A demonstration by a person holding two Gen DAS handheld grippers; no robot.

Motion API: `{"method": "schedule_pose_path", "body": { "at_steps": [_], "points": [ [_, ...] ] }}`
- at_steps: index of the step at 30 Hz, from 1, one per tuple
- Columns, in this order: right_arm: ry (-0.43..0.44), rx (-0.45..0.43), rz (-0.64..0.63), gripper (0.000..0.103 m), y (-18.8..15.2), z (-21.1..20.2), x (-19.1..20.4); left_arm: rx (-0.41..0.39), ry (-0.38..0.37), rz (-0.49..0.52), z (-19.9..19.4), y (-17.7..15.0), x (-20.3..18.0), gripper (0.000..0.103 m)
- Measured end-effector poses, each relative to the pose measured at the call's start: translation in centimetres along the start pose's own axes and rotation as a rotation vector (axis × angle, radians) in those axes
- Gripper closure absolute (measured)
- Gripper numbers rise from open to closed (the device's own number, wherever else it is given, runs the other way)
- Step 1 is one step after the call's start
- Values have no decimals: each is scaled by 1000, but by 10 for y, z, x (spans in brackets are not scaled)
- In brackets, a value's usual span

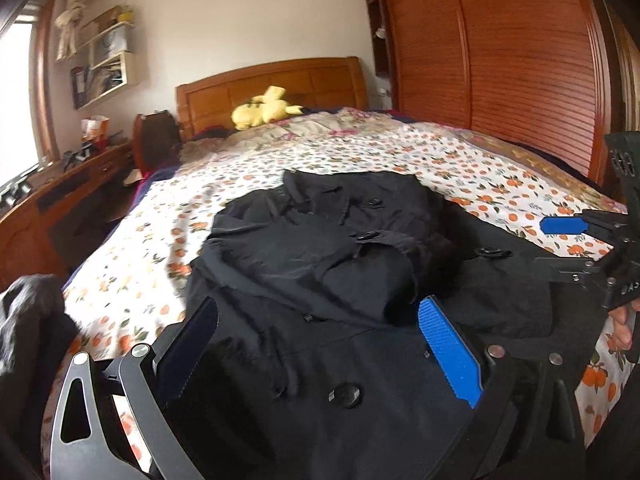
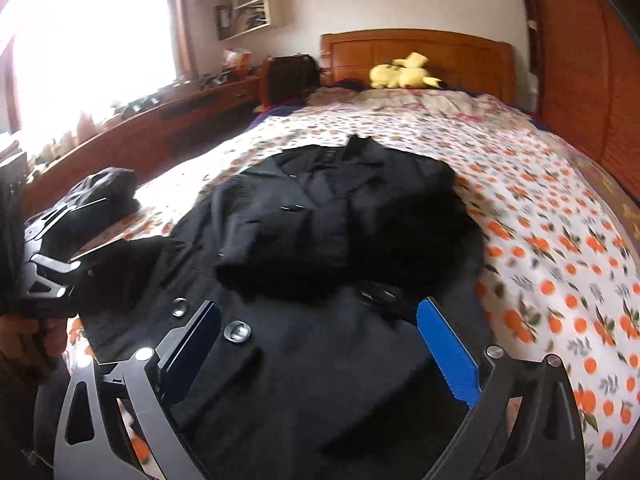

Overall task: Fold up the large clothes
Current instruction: 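Move the left tool to the coat's other side edge and close on it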

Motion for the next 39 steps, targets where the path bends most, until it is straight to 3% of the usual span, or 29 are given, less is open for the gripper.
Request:
{"method": "schedule_pose_path", "body": {
  "at_steps": [8, 13, 18, 23, 30, 32, 34, 39],
  "points": [
    [-39, -33, 20, 8, -3, -33, -36, 68, -102, 74, 63, 15, -56, 6],
    [-52, -48, 27, 8, -3, -44, -49, 140, -159, 133, 102, 16, -97, 36],
    [-52, -65, 39, 8, 0, -49, -57, 191, -203, 170, 128, 12, -129, 52],
    [-51, -77, 48, 8, 2, -53, -59, 264, -214, 207, 152, 0, -146, 53],
    [-45, -77, 37, 8, 2, -51, -53, 310, -168, 247, 169, -14, -141, 53],
    [-46, -74, 34, 8, 1, -50, -52, 317, -157, 251, 171, -17, -137, 68],
    [-47, -73, 31, 8, 1, -48, -50, 321, -148, 246, 171, -18, -132, 91],
    [-50, -69, 26, 8, 1, -44, -46, 270, -149, 188, 156, -5, -114, 97]
  ]
}}
Point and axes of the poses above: each gripper's, at about its wrist camera, not at the fingertips, and z roughly the way its jaws point, x to its left, y to its top, the point moved 5 cm from there along z, roughly the way its jaws point, and after that the axes turned 12 degrees about -x, right-handed, at the moved point
